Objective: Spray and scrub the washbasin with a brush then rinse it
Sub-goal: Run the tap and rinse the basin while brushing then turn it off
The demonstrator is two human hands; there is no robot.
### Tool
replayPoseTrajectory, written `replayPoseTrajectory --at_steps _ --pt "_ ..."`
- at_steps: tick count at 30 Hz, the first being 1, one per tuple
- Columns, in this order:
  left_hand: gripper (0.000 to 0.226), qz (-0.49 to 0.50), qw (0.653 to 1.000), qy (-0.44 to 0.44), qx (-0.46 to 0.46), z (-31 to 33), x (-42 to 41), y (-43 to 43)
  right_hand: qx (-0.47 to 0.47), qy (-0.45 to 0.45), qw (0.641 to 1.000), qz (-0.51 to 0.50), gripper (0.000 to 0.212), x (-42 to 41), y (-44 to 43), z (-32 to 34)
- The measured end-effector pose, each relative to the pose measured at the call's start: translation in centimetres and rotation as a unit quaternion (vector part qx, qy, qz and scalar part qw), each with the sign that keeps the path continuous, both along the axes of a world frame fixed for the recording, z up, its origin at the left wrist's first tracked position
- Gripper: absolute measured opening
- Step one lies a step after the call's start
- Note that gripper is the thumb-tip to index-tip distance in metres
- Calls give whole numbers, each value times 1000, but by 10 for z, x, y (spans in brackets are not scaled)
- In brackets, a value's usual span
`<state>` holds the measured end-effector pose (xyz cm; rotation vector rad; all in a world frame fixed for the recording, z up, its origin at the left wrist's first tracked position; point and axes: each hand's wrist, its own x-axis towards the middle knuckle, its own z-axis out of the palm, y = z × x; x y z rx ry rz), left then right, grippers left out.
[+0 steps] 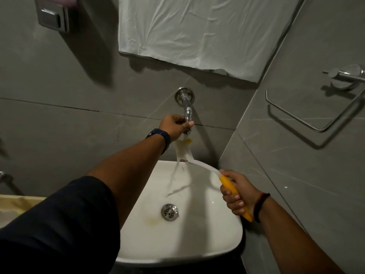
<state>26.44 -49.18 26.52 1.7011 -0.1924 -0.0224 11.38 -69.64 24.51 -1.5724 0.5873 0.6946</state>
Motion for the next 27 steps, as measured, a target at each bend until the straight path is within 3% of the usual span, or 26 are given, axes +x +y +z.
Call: replayPoseTrajectory --at_steps 3,5,11,13,16,19,21,25,27 --pt "24 3 1000 -4 6 1 0 0 -185 -34 981 50 56 -3 8 -2" --pt "24 3 1000 -5 6 1 0 0 -229 -57 970 61 55 -3 12 -4" --pt "26 7 1000 -11 6 1 0 1 4 9 1000 -6 58 -2 3 -3" --pt "28 5 1000 -13 6 0 0 0 26 7 999 -21 59 -2 0 -3" --pt "28 6 1000 -17 6 -1 2 -1 -86 -25 996 -3 59 -4 5 -5" --pt "26 7 999 -26 19 -3 3 -1 -237 -93 965 60 57 -5 11 -9" --pt "27 9 1000 -23 12 -4 4 -1 -203 -93 973 53 57 -4 11 -12" --pt "30 8 1000 -13 -3 -5 4 -2 6 -48 998 -29 59 -4 3 -10" --pt "29 8 1000 -14 -6 -5 3 -2 30 -44 998 -37 59 -4 0 -10"
